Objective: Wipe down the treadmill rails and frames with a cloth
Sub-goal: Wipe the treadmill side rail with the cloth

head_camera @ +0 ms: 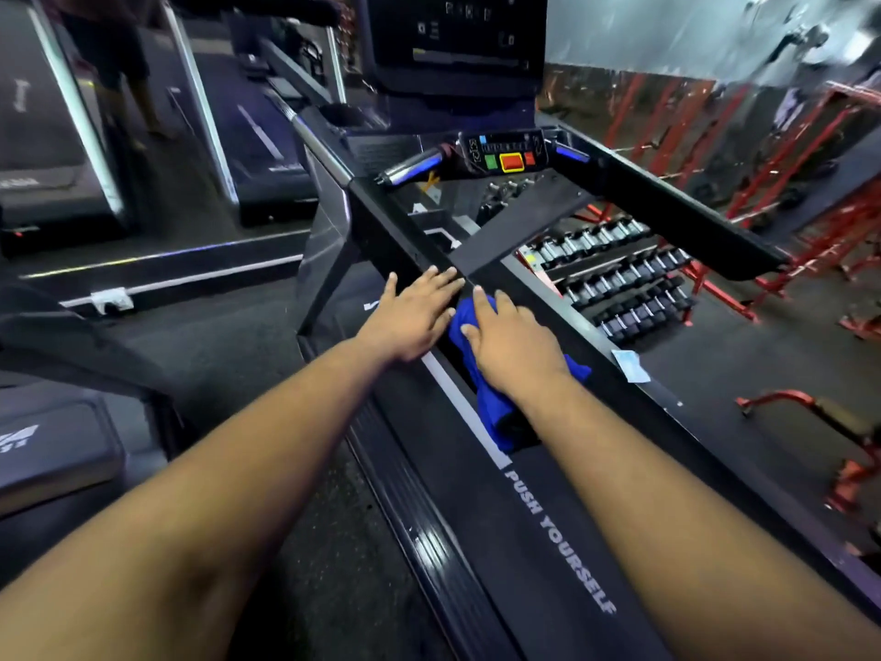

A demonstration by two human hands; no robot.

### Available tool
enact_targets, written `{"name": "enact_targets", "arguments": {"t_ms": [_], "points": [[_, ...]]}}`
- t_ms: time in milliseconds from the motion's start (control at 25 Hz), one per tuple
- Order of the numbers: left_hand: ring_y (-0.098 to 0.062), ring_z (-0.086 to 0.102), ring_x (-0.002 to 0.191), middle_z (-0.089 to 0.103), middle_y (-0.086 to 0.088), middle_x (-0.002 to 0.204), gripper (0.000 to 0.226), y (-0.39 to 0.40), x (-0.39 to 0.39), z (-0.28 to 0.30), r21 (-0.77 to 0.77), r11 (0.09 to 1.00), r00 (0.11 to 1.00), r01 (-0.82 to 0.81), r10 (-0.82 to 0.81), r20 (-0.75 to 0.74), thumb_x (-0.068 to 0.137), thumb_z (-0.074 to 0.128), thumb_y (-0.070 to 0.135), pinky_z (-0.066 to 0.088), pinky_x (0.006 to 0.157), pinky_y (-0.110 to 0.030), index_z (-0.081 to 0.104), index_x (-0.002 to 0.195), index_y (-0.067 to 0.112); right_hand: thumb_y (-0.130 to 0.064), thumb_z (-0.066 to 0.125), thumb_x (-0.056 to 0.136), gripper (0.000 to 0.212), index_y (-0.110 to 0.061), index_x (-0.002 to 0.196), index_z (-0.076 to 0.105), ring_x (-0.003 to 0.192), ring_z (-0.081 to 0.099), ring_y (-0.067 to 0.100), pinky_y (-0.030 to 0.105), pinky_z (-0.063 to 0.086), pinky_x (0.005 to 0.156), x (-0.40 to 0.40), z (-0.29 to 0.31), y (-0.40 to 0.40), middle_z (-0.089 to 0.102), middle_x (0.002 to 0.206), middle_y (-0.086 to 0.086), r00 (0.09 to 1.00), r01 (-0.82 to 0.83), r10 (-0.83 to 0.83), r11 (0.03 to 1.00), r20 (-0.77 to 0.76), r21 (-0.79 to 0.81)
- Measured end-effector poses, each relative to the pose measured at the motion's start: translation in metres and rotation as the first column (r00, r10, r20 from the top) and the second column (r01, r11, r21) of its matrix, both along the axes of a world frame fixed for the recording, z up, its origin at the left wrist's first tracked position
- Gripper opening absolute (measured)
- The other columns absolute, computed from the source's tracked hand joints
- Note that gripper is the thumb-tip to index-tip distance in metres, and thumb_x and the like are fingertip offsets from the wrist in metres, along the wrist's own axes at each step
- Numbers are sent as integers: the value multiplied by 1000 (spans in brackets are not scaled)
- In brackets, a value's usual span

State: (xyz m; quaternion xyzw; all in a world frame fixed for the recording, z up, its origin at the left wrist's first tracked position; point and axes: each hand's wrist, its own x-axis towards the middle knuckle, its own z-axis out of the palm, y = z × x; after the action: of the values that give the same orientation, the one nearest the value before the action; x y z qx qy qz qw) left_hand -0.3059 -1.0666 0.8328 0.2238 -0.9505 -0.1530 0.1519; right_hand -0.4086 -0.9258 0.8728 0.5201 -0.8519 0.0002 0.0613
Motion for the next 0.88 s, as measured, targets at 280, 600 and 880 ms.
{"name": "enact_targets", "arguments": {"t_ms": [280, 600, 880], "points": [[-11, 7, 152, 16, 14, 164, 71, -14, 6, -6, 4, 996, 995, 94, -93, -42, 91, 45, 13, -2, 118, -64, 22, 156, 31, -51, 56, 90, 88, -24, 158, 7, 148, 21, 37, 53, 52, 85, 10, -23, 75, 6, 166, 7, 943, -54, 103, 986, -317, 160], [-10, 8, 152, 13, 12, 165, 73, -40, 16, -10, -6, 979, 977, 206, -206, -59, 92, 47, 9, -2, 117, -61, 19, 157, 28, -43, 22, 103, 66, -15, 158, -1, 149, -23, 35, 79, 0, 106, 31, -45, 4, -14, 165, 8, 704, -28, 475, 761, -528, 648], [-15, 1, 153, 0, 4, 167, 63, -53, 31, -27, -21, 997, 998, 68, -68, 8, 103, 39, 31, -2, 116, -65, 9, 158, 27, -55, 35, 99, 71, -33, 157, -1, 148, -15, 45, 72, 40, 90, 21, -29, 17, -28, 161, -4, 836, 16, 233, 894, -497, 447]]}}
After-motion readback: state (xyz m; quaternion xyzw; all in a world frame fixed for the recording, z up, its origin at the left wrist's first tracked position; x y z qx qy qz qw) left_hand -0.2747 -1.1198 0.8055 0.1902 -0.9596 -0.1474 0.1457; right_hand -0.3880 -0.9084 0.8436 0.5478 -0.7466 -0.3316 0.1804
